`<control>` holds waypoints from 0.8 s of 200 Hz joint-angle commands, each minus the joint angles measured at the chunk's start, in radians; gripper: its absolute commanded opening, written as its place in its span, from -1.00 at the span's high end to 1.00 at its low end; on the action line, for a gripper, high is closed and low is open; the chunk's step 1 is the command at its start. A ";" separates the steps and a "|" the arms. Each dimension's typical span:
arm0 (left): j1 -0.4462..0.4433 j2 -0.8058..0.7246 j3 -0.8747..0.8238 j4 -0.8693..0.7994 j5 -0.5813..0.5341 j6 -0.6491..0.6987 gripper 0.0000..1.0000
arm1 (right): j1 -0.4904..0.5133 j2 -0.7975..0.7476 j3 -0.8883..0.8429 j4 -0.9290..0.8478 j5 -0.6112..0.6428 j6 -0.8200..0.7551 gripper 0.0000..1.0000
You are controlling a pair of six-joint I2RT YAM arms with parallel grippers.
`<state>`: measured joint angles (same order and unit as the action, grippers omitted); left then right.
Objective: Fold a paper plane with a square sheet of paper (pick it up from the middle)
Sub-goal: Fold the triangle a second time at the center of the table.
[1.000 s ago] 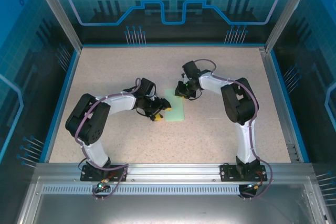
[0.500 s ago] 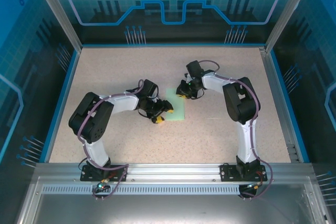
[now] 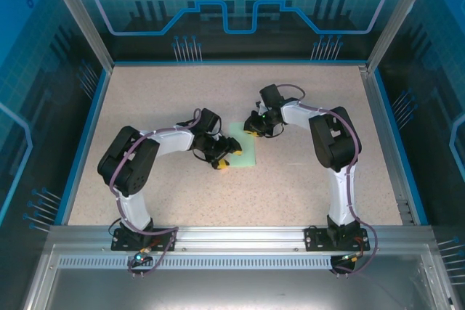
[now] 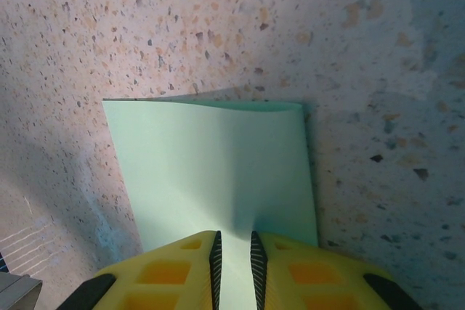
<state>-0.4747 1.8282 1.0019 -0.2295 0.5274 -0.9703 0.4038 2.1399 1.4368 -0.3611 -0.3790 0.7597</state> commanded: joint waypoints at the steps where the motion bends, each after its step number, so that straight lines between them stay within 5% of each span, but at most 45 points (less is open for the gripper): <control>1: -0.010 0.015 0.029 0.002 0.048 0.005 -0.33 | -0.005 0.029 -0.026 -0.019 -0.017 0.001 0.57; 160: -0.011 0.017 0.096 0.092 0.128 0.013 -0.21 | -0.005 0.046 -0.017 -0.044 -0.007 -0.005 0.58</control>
<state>-0.4774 1.8282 1.0576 -0.1585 0.6113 -0.9668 0.4030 2.1399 1.4342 -0.3580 -0.3820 0.7593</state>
